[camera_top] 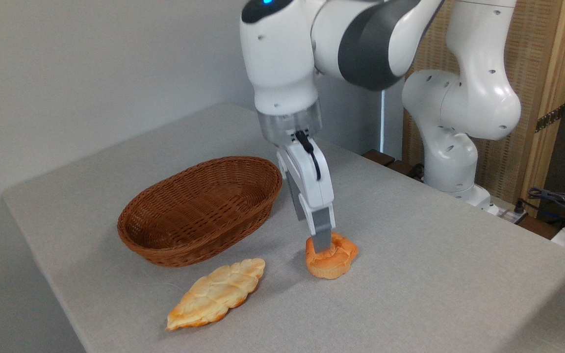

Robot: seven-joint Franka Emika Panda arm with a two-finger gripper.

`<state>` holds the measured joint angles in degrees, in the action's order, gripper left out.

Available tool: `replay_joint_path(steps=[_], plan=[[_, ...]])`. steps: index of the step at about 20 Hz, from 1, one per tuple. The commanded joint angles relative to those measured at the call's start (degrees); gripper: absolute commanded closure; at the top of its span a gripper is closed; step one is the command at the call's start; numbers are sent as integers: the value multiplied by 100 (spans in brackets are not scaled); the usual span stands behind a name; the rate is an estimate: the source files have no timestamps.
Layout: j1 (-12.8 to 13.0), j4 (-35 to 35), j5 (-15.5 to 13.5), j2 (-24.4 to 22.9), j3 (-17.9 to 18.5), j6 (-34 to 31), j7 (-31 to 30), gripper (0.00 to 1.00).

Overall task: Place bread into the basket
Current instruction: 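Move the gripper over the round orange roll and lower onto it, then close the gripper on the orange roll and lift it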

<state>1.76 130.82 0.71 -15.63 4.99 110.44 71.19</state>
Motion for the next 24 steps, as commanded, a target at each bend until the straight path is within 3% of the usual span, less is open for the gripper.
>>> replay_joint_path(steps=[1, 3, 9, 12, 14, 24], plan=[[35, 268, 201, -63, 107, 241, 123, 0], [35, 460, 324, -45, 108, 398, 123, 0], [35, 620, 342, -28, 108, 601, 123, 0], [35, 620, 342, -1, 108, 672, 123, 32], [35, 620, 333, 7, 108, 663, 123, 42], [35, 611, 342, 7, 108, 663, 132, 42]])
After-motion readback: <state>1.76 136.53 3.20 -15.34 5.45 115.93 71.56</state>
